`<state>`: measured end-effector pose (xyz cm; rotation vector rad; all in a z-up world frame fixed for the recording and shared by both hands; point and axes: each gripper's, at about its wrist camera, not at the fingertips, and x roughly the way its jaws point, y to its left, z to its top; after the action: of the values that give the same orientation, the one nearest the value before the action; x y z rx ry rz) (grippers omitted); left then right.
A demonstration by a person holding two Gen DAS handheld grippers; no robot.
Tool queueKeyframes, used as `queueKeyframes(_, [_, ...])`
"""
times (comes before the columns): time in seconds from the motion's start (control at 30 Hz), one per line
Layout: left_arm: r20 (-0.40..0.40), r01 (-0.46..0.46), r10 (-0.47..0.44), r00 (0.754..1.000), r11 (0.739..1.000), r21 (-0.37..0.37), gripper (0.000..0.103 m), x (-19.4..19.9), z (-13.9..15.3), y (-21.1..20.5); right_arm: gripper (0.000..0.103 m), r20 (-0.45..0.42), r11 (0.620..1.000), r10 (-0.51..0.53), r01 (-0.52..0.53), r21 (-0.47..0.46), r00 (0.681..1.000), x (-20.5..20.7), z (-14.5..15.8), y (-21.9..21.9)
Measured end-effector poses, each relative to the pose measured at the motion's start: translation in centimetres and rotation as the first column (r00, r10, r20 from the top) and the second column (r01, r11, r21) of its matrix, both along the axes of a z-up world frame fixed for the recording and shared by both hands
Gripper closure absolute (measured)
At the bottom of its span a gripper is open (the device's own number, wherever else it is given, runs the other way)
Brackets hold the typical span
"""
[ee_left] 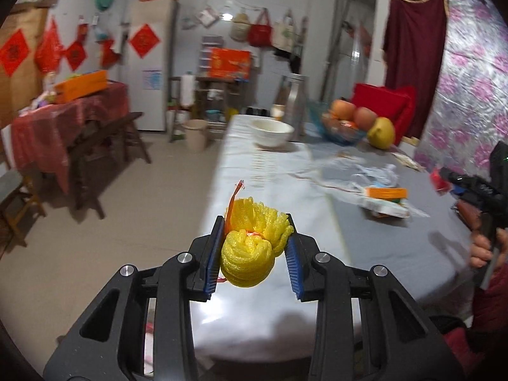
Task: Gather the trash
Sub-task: 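Carry the yellow net into the wastebasket and open the left tool while the right tool carries the cup, then lower the red jelly cup into the wastebasket and open the right tool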
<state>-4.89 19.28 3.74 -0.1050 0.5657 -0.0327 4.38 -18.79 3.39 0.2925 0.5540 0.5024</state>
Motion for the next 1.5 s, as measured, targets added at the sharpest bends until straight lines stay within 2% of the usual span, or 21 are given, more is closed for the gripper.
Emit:
queueKeyframes(0.13, [-0.011,-0.1,0.1,0.995,0.995,0.006,0.067,-3.0,-0.9,4.6,0.044,0.0,0.989,0.145,-0.145,-0.032,0.989,-1.3,2.1,6.5])
queueKeyframes(0.27, [-0.054,-0.18,0.181,0.982,0.984,0.012,0.067,-5.0,-2.2,8.7,0.044,-0.01,0.953,0.294,-0.294,-0.079,0.956,-2.6,3.5,13.4])
queueKeyframes(0.5, [-0.163,-0.235,0.233,0.959,0.972,0.009,0.066,-7.3,-6.6,13.6,0.044,-0.086,0.85,0.5,-0.507,-0.143,0.862,-5.0,3.8,25.3])
queueKeyframes(0.7, [-0.287,-0.271,0.237,0.928,0.959,-0.085,0.066,-8.1,-13.1,17.7,0.044,-0.176,0.764,0.596,-0.621,-0.175,0.783,-7.0,1.9,32.9])
queueKeyframes(0.8, [-0.329,-0.276,0.235,0.915,0.957,-0.086,0.064,-7.6,-15.4,18.3,0.044,-0.22,0.738,0.614,-0.65,-0.183,0.759,-7.2,0.8,35.2])
queueKeyframes(0.87, [-0.373,-0.287,0.238,0.897,0.955,-0.08,0.059,-7.4,-17.1,18.8,0.044,-0.239,0.727,0.62,-0.662,-0.184,0.748,-7.1,0.3,36.4])
queueKeyframes(1.0, [-0.429,-0.316,0.248,0.869,0.944,-0.094,0.037,-7.7,-19.5,19.8,0.044,-0.282,0.706,0.63,-0.685,-0.181,0.724,-7.2,-0.8,38.5])
queueKeyframes(1.1, [-0.43,-0.337,0.268,0.862,0.937,-0.092,0.026,-8.0,-19.6,20.3,0.044,-0.303,0.69,0.637,-0.699,-0.185,0.709,-7.2,-1.6,39.6])
queueKeyframes(1.17, [-0.421,-0.354,0.29,0.86,0.932,-0.082,0.023,-8.3,-19.3,20.8,0.044,-0.314,0.683,0.641,-0.708,-0.182,0.7,-6.9,-2.2,40.0])
queueKeyframes(1.27, [-0.401,-0.397,0.354,0.845,0.917,-0.027,0.013,-8.7,-18.7,21.6,0.044,-0.335,0.666,0.648,-0.723,-0.185,0.683,-7.1,-3.2,41.1])
queueKeyframes(1.33, [-0.389,-0.431,0.398,0.831,0.902,0.003,0.011,-9.1,-18.2,22.4,0.044,-0.354,0.65,0.656,-0.737,-0.185,0.667,-7.2,-3.9,41.9])
queueKeyframes(1.5, [-0.378,-0.496,0.455,0.806,0.868,-0.015,0.01,-10.4,-17.4,24.7,0.044,-0.39,0.606,0.673,-0.771,-0.195,0.628,-8.2,-5.4,44.3])
